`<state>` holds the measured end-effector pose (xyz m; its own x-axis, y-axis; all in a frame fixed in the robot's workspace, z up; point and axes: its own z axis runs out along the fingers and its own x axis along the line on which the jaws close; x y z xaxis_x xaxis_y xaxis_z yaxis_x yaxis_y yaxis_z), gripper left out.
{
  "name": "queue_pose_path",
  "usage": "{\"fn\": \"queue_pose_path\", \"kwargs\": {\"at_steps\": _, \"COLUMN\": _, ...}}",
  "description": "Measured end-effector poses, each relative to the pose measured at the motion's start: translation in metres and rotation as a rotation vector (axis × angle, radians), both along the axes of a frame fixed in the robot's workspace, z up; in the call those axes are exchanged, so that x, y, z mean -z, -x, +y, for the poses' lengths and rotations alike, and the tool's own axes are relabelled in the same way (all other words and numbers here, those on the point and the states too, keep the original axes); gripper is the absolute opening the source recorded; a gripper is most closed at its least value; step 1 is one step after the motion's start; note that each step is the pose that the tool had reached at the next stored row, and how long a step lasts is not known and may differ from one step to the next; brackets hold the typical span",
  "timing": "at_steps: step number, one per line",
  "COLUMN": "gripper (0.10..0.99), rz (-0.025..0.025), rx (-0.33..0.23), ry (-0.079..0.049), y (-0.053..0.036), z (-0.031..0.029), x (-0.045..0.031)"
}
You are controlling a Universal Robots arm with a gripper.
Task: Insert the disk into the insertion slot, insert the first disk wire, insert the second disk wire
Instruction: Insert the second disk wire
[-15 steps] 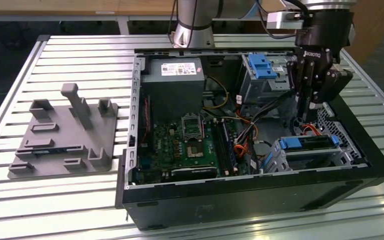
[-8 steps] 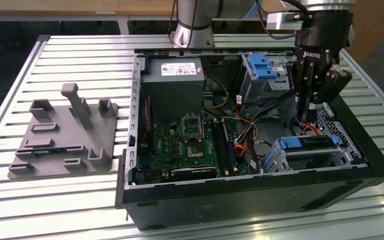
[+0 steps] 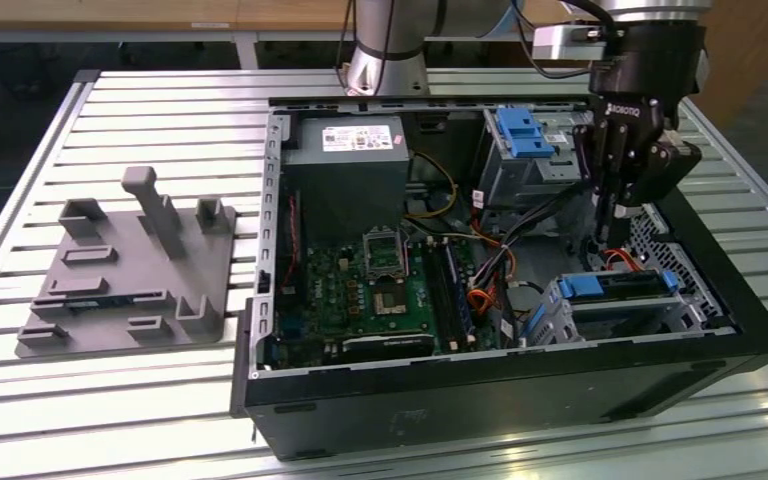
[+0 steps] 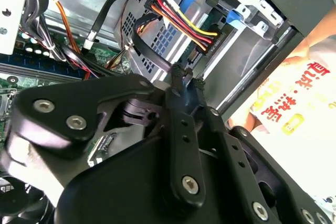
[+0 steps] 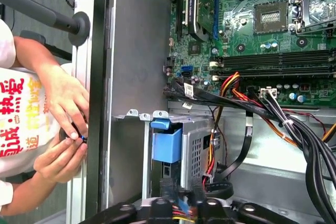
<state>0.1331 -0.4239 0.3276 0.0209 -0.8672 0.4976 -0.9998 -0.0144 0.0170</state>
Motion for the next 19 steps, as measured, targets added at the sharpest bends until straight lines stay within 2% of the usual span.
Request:
{"fn": "queue_pose_path", "kwargs": {"at_steps": 1, "gripper": 0.22, "rz": 0.0, "rx": 0.0, "ry": 0.0, "y": 0.0001, "z": 0.0, "x": 0.0}}
{"fn": "queue_pose_path", "kwargs": {"at_steps": 2, "gripper": 0.22, "rz": 0.0, "rx": 0.0, "ry": 0.0, "y": 0.0002, "z": 0.0, "x": 0.0001}}
{"fn": "queue_pose_path", "kwargs": {"at_steps": 3, "gripper": 0.157, "rz": 0.0, "rx": 0.0, "ry": 0.0, "y": 0.0002, "z": 0.0, "x": 0.0001}}
{"fn": "queue_pose_path", "kwargs": {"at_steps": 4, "gripper": 0.145, "rz": 0.0, "rx": 0.0, "ry": 0.0, "y": 0.0003, "z": 0.0, "x": 0.0001}}
{"fn": "queue_pose_path", "kwargs": {"at_steps": 19, "gripper": 0.145, "rz": 0.0, "rx": 0.001, "ry": 0.0, "y": 0.0001, "z": -0.0002, "x": 0.0002}}
